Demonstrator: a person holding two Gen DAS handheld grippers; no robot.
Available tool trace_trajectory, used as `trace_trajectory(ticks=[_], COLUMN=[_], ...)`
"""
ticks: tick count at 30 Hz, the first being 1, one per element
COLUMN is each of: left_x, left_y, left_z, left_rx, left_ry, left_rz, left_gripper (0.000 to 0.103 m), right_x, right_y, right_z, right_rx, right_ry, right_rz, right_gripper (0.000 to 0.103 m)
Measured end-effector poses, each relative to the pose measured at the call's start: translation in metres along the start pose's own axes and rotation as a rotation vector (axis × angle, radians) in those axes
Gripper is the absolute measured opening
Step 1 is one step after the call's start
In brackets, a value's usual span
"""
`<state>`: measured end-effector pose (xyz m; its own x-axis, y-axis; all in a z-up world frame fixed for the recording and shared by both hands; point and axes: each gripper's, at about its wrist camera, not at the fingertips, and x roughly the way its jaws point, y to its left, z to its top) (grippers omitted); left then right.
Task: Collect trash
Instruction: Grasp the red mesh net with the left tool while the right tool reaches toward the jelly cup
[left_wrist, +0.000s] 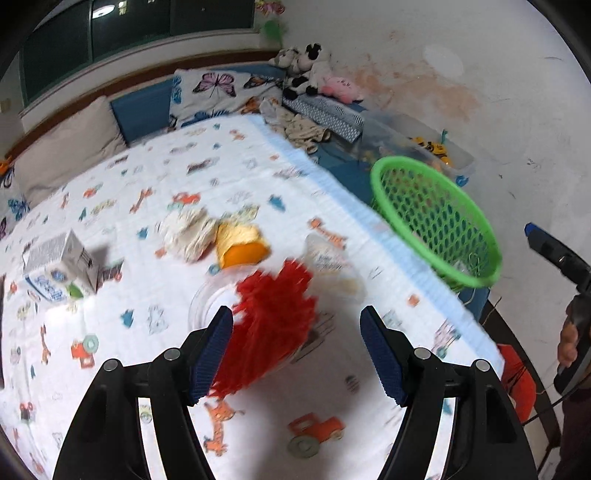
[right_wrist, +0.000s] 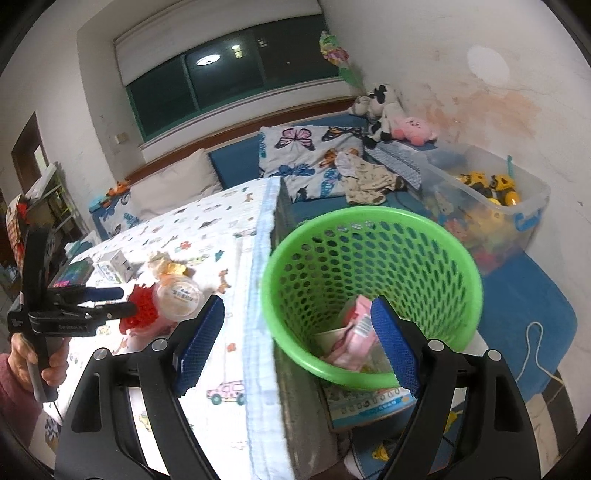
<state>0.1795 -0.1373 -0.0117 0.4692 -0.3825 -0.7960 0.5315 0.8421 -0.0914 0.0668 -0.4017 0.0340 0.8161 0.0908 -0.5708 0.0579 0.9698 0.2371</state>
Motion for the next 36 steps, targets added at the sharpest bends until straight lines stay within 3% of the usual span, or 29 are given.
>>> trace_trajectory(ticks=[10,17,23,36], left_x=[0.020,0.022,0.011,-0.027], left_y=[0.007,0.017,0.028,0.060], left_z=[-0.009,-0.009,-0.013,-0.012], left_rx=[-0.002,-0.032,-0.068,-0.140], left_ry=[0.027,0.027,0.002,-0.069], left_rz=[-0.009,-0.035,-0.041,-0.038], left_gripper=[0.068,0.042,0.034,0.031], right_x=[0.012,0.020,0.031,0.082], right_y=[0.023,0.027,0.036,0.089], right_z=[-0.001,-0.001,-0.001,-0.004], right_rx=[-0.043,-0.047,-0.062,-0.133], right_ry=[0.026,0.044,0.072,0.181], right_rz=[0.031,0.044,0.073,0.230], right_gripper=[0.083,0.083,0.083,0.083])
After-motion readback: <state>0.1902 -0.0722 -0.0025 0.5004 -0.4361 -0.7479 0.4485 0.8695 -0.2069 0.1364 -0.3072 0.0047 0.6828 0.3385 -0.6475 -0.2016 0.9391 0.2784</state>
